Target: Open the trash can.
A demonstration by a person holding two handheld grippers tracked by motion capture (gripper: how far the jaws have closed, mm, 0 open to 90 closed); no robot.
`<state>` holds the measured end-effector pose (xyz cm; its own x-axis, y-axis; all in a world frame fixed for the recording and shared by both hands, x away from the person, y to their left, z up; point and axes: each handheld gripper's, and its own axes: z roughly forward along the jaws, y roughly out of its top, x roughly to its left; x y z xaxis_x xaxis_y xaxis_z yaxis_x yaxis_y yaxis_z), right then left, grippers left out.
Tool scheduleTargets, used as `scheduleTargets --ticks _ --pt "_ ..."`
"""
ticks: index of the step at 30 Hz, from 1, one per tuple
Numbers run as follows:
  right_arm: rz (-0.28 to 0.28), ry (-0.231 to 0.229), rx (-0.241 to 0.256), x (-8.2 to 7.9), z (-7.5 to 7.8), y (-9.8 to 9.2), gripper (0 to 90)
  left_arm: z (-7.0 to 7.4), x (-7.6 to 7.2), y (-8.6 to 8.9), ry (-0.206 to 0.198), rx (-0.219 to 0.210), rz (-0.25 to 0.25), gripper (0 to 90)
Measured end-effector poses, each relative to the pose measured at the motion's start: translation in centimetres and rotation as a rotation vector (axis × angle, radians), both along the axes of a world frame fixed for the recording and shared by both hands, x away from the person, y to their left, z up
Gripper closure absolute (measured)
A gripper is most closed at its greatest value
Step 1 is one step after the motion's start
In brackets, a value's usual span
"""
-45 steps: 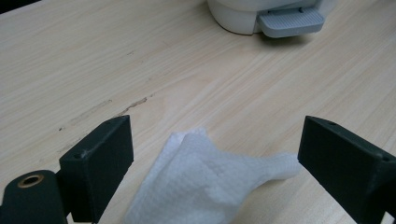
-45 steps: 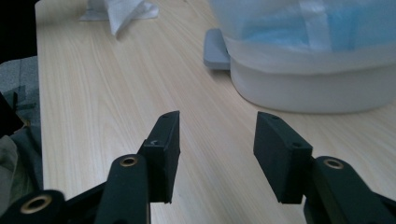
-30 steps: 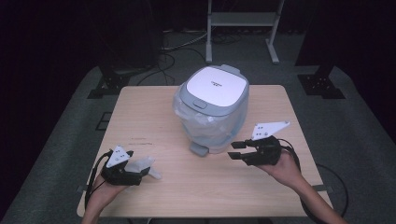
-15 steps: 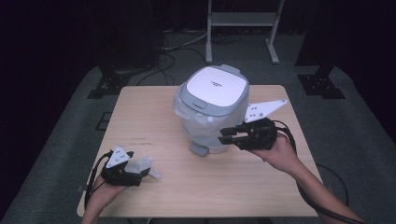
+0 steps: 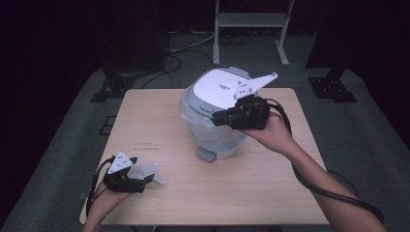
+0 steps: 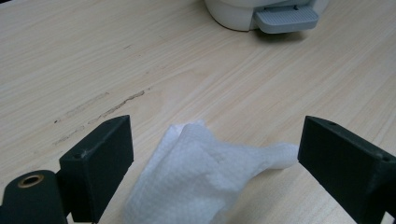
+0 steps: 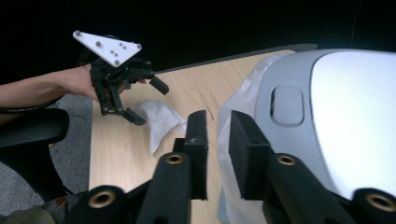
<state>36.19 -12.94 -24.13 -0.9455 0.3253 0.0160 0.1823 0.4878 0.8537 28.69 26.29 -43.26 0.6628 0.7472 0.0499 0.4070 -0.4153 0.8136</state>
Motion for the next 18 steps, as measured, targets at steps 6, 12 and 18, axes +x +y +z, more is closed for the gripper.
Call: scheduleTargets --ticks 6,12,18 --pt "-0.005 0.001 -0.010 1.2 0.3 1.1 82.9 -0.1 0.0 0.1 0.003 0.001 -0.003 9.6" --pt "-0.038 0.011 -0.018 2.8 0.2 2.1 85.7 -0.2 0.0 0.1 0.005 0.007 -0.010 9.6" --pt "-0.065 -0.006 -0.055 3.6 0.3 3.1 86.9 -0.2 0.1 0.2 0.007 0.008 -0.015 9.6"
